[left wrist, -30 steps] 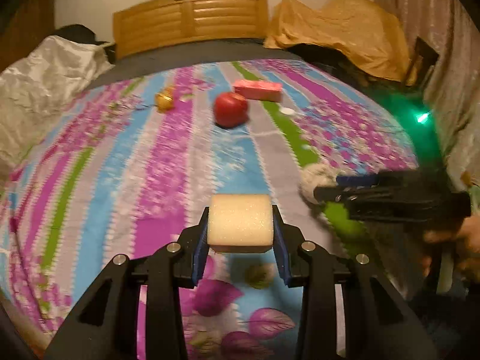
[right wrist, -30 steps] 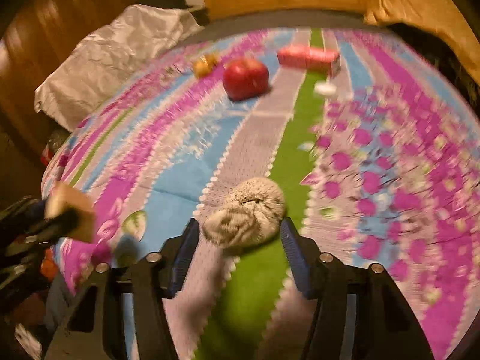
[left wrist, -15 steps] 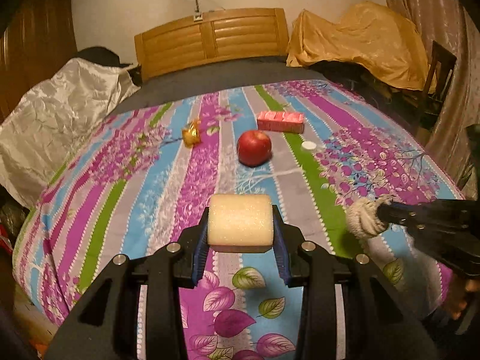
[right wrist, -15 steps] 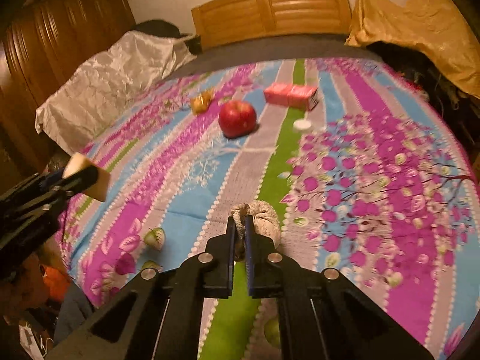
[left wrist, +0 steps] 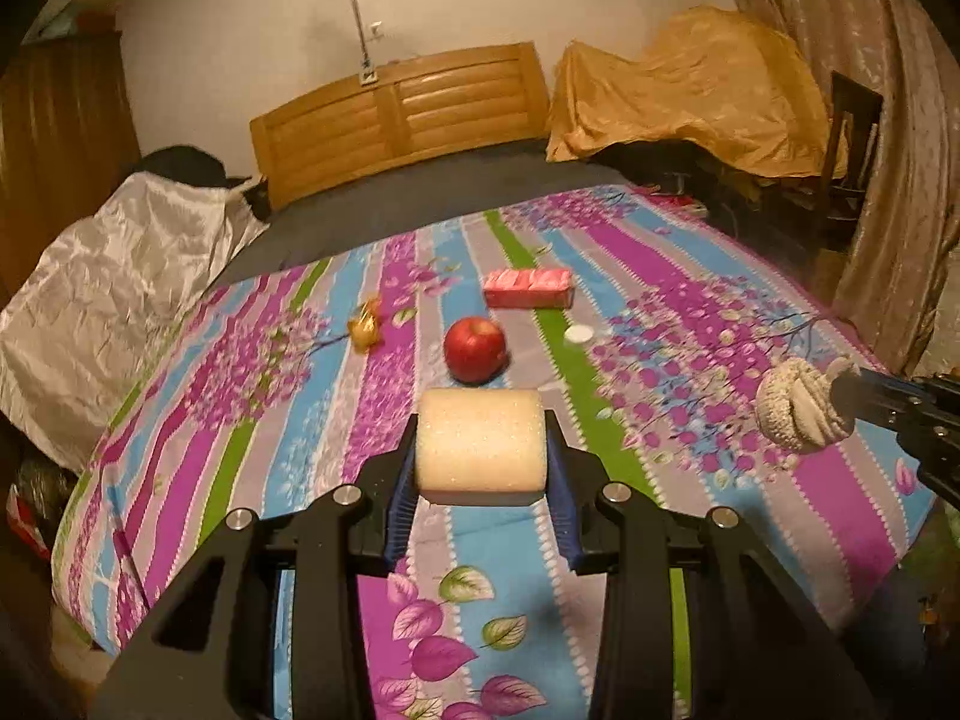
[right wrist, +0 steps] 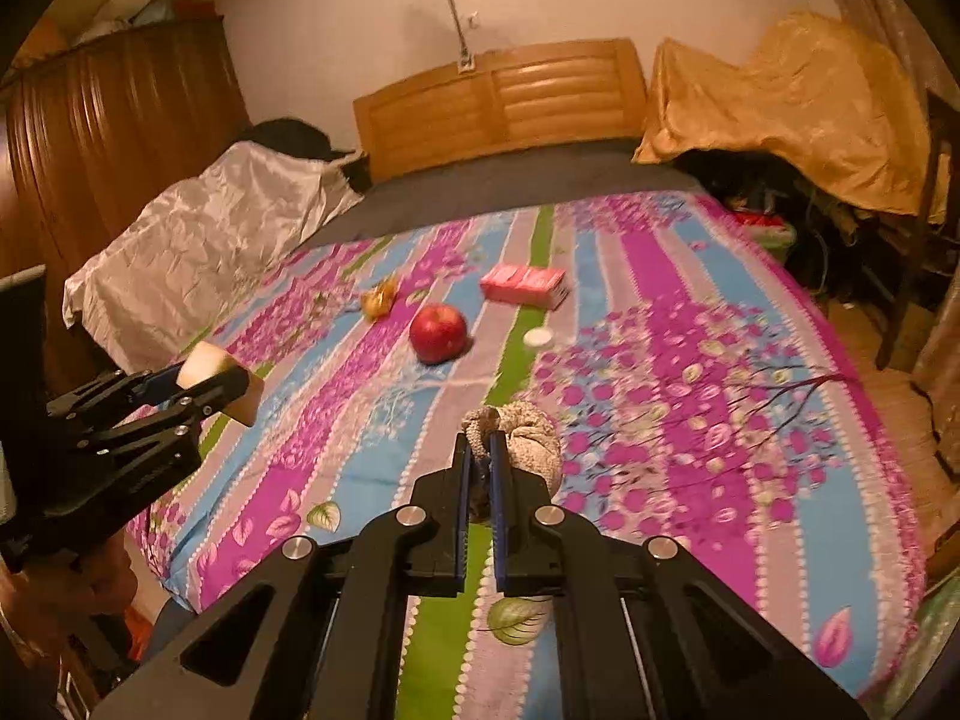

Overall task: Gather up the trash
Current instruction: 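Carry the sponge block and cloth ball over the green bin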

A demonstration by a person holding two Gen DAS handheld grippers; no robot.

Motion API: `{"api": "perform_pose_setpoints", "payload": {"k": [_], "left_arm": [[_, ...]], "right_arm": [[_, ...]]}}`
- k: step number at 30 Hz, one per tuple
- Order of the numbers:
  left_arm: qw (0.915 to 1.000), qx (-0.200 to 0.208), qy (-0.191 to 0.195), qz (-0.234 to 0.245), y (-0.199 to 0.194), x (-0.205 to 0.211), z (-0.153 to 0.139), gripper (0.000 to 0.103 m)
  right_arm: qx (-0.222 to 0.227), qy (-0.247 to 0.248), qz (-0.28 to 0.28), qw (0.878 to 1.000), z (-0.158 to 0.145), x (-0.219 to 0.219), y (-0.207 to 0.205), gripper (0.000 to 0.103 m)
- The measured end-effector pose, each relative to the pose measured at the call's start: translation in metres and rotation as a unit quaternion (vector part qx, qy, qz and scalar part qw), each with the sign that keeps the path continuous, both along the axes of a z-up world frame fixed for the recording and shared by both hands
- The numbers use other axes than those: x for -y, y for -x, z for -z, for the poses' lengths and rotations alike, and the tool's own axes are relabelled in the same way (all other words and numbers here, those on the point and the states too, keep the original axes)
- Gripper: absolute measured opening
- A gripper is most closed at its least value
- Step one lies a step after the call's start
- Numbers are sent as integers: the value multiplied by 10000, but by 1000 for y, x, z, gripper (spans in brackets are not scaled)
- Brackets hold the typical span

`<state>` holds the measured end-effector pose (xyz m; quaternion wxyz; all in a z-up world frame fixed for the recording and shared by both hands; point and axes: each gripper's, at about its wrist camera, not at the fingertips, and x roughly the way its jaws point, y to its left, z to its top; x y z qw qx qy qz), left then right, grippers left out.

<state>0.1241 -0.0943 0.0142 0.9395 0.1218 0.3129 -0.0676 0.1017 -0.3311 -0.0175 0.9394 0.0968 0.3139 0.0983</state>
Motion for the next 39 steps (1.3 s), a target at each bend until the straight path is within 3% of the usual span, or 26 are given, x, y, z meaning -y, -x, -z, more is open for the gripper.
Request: {"api": "perform_pose_setpoints", "payload": {"k": [15,22,27,33,39], "left_arm": [[9941,392,-125,1002,18,101,-38,36],[9842,421,-127,1713,31,171,-45,36],[9716,223,13,2356,39,224,-36,36],[9382,-33,143,3458,61,307,-24,36],[8928,-323,42,4493,94,384,-5,36]], "right_arm": [[584,68,1197,9911,-52,106,78,7],[689,120,1975,9778,-61,179,120,7],[674,208,2643,9619,-63,239,163,7],[525,346,3632,9296,-64,324,237,7],[207,334,4457,8943,-49,391,313,7]]}}
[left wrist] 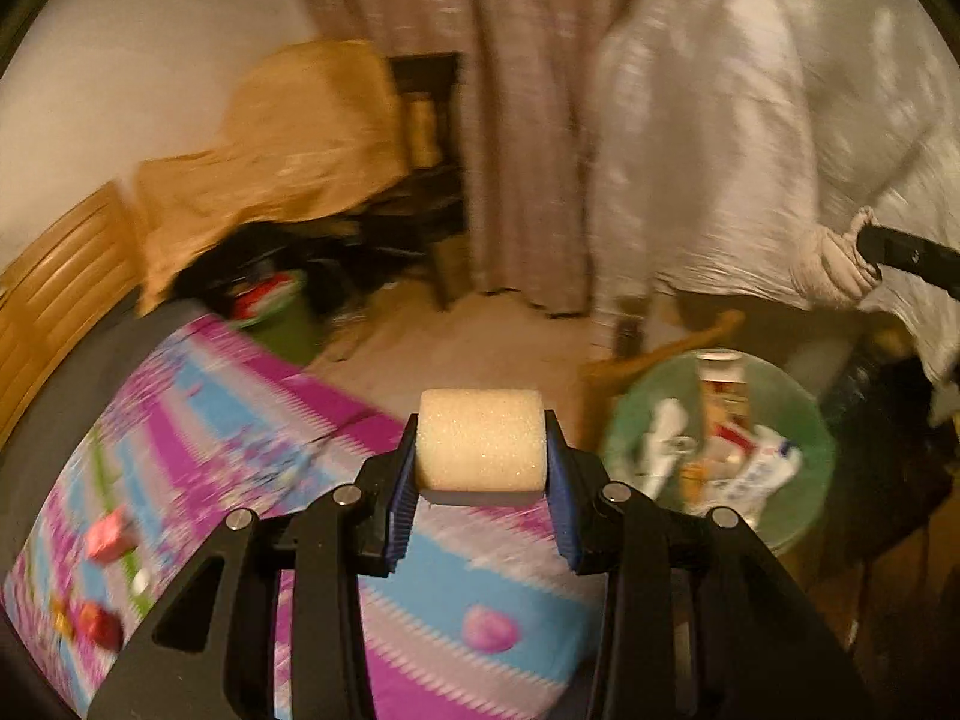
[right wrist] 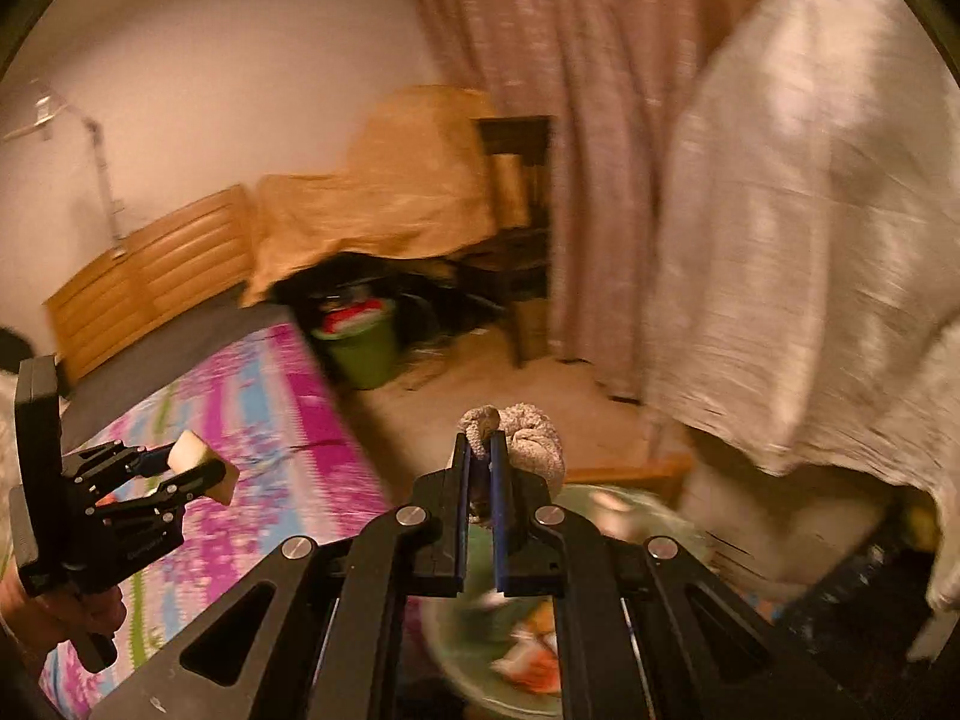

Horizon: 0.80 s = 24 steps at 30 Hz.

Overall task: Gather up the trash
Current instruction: 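Carry the sponge block and cloth ball over the green bin, then open the left tool over the bin while the right tool releases the cloth ball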

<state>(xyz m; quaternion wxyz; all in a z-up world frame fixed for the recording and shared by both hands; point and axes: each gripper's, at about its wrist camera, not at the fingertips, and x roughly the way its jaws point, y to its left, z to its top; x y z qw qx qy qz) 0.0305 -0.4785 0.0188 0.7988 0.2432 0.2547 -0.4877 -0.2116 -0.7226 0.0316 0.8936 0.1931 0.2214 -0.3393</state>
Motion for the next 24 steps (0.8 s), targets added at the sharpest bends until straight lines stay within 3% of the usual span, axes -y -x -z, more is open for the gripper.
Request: {"api": "perform_pose_setpoints", "payload": {"k": [6,11,24], "left_arm": [[9970,-194,-183,733,32,69,15,36],[9936,-313,-359,1027,57,108,30,36],[9886,-471,-496,1341,71,126,45,36]], "right_arm": [[-138,-276,389,9988,24,39,42,7],[-285,-498,428,9974,46,48,45,7],[-272,-735,110,9969,59,49,22,7]]}}
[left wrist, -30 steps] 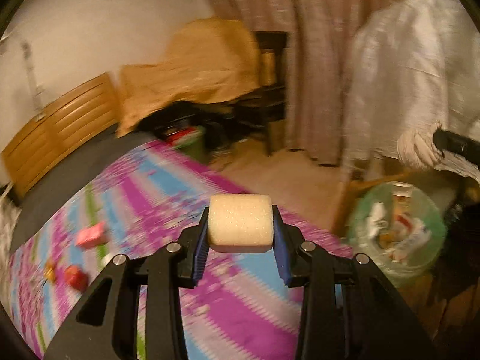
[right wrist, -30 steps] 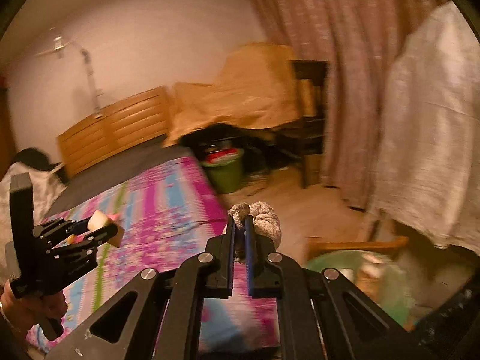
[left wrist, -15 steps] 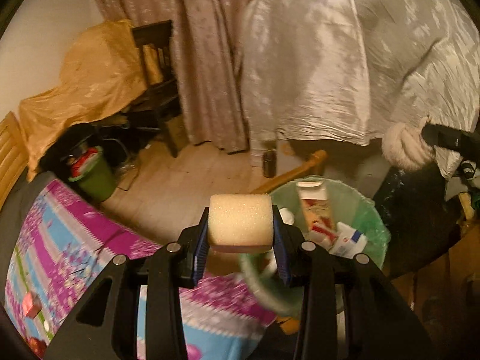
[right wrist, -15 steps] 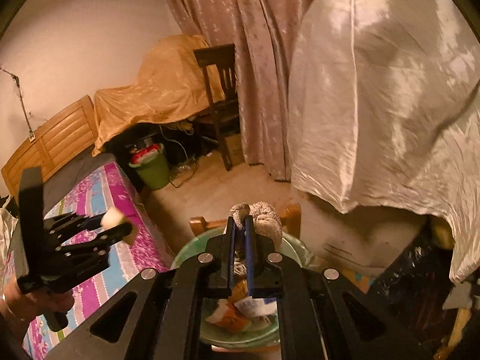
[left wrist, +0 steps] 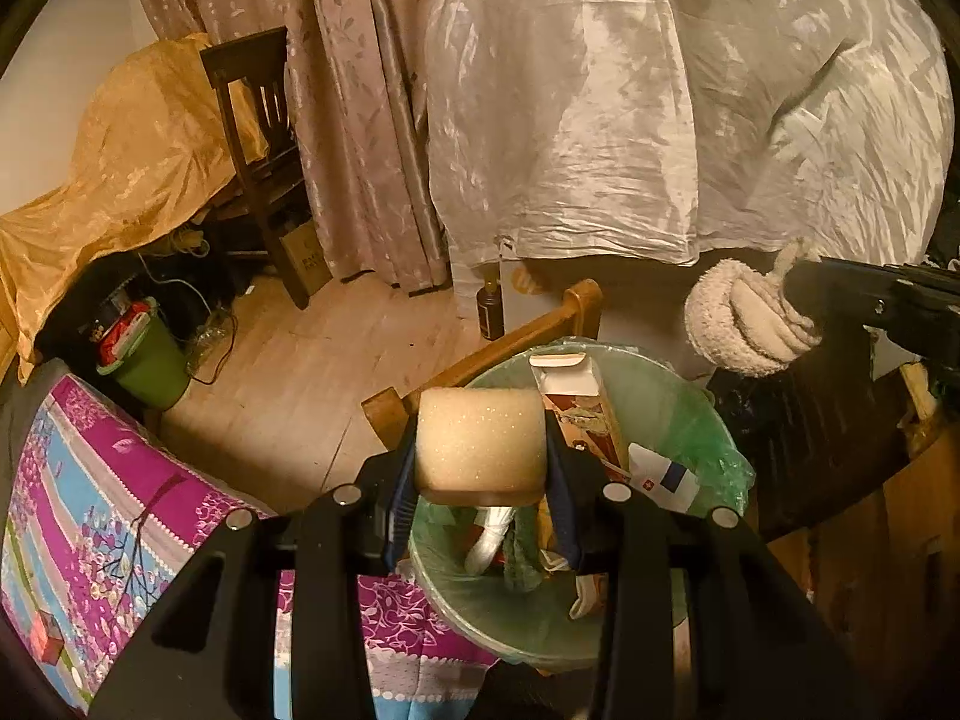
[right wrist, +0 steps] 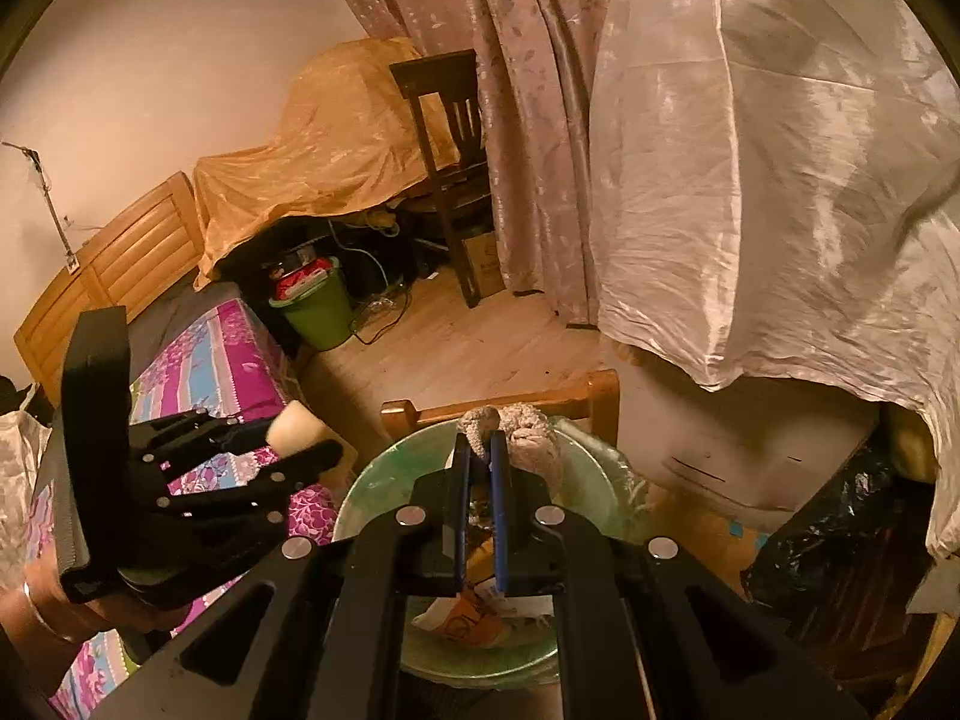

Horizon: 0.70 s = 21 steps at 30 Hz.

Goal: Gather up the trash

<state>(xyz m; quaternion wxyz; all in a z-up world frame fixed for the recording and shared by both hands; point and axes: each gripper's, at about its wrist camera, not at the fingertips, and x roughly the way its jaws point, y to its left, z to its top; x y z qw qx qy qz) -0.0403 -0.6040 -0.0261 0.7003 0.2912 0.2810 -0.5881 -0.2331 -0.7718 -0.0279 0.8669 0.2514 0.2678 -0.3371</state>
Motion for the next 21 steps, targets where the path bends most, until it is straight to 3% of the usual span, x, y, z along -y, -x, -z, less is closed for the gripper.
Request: {"api": "perform_pose_setpoints", "payload": {"k": [6,7,8,9,13,17,21], "left_arm": [[9997,-197,-44,135,-2,4,4,37],[9994,-287,-106,163,-4,5,7,50],[9994,-299,-144,124,-5,6,9,59],[9995,-284,-110,104,-6,6,10,64],[9996,-242,-46,150,-6,-2,9,64],[9996,-193,120,136,-4,-13,1,64],[9990,-195,394,129,-1,-36,-12,64]], "right_arm": [[-47,-39,-172,9998,1,-4,-14,8],[-72,-109,-205,9997,4,-3,-17,12],[-100,-170,-166,9997,8,-1,-19,25],[-93,-159,-112,9998,10,-1,-19,31],[-93,-99,-22,9999,11,-5,-17,31],[-278,325,162,9990,1,-24,-13,32],[-218,848,631,9942,-16,-55,6,67]]}}
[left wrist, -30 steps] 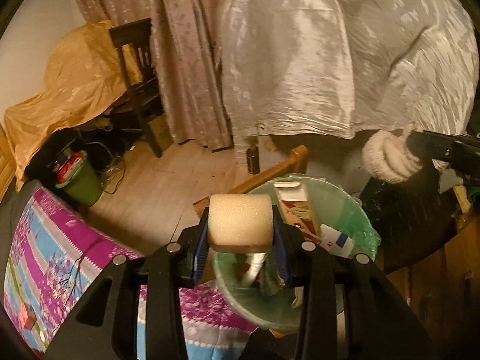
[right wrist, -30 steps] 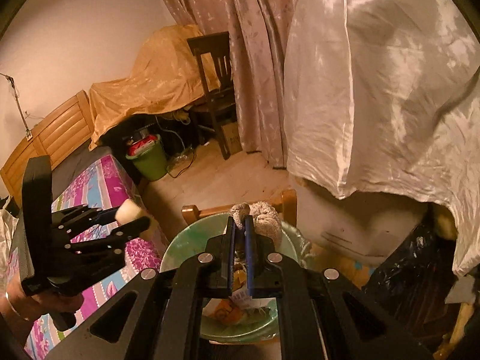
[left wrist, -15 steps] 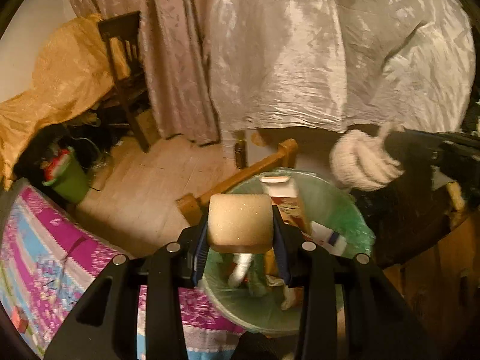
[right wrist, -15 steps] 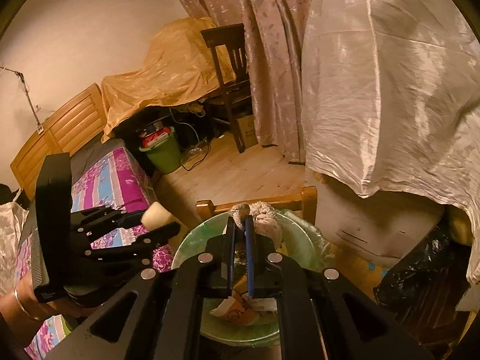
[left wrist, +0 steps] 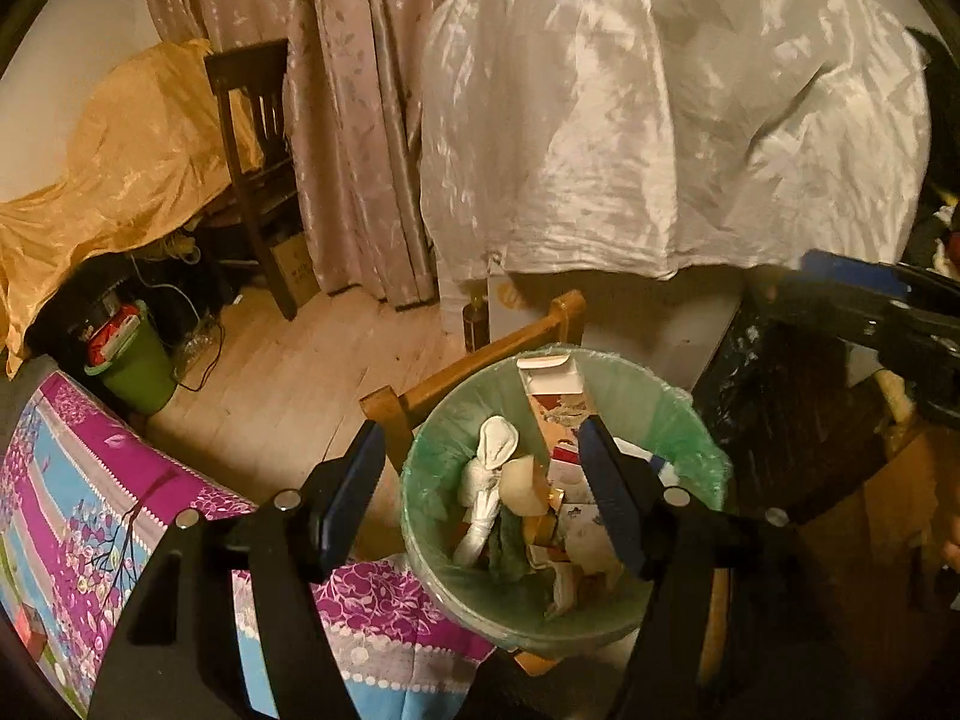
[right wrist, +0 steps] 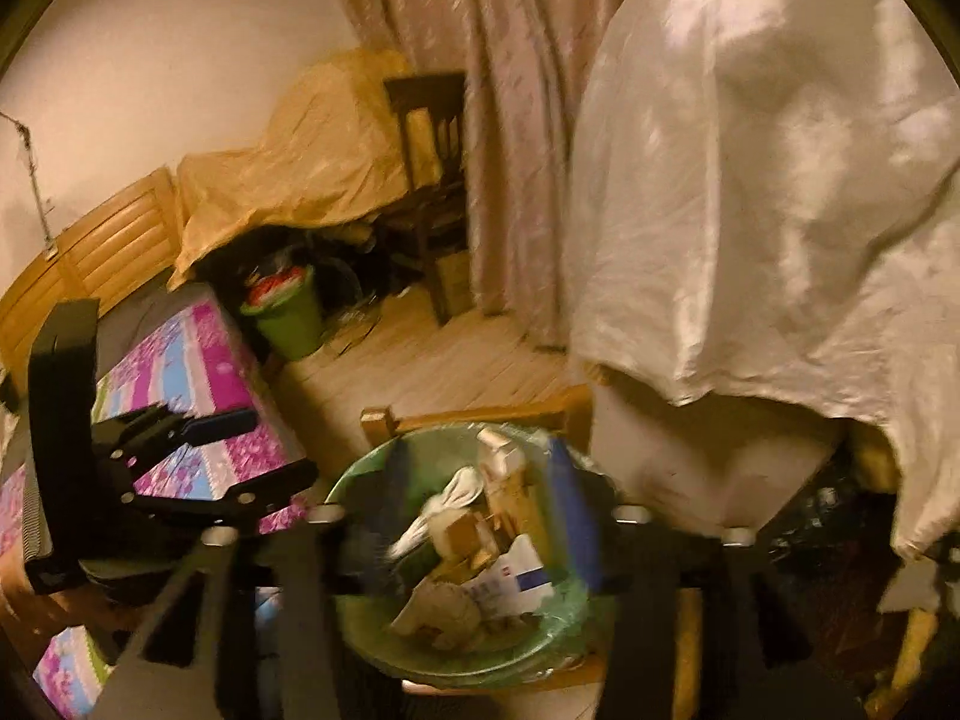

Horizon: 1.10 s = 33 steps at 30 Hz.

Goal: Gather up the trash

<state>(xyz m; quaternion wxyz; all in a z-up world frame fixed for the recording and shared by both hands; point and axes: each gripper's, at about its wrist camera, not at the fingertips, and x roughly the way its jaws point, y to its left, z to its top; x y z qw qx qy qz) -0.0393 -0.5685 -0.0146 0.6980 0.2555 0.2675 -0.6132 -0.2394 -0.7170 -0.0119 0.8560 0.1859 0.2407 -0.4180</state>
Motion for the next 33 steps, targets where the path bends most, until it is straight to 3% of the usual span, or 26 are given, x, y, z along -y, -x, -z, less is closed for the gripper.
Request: {"api": "perform_pose_setpoints", "payload": {"k": [4,6,8,11,14,17,23,33], "left_arm": [[9996,-7,264,77,8,-29,-11,64],[9989,-81,447,119,13,-49,-18,67],[9979,-130,624,109,17,-67,-24,76],[9954,-267,903,188,24,-91,-32,81],[9931,-299,1078,353,33,-112,-34,89],[9917,-30,1255,268,41,-136,-33,96],[9878,225,1538,77,50,-170,-33,97],[9830,410,1687,590,84,-178,-36,97]], "right_arm": [[-73,629,325,9975,-17,-40,19,84],[-147,1083,550,9925,-27,-63,28,99],[-63,1496,928,9844,-37,-82,37,99],[232,1724,1020,9795,-45,-112,45,99],[-47,1866,1266,9742,-40,-138,47,99],[-452,1832,950,9774,-30,-155,44,99],[-638,1871,334,9797,-23,-164,49,99],[-619,1752,545,9811,-15,-134,81,99]]}}
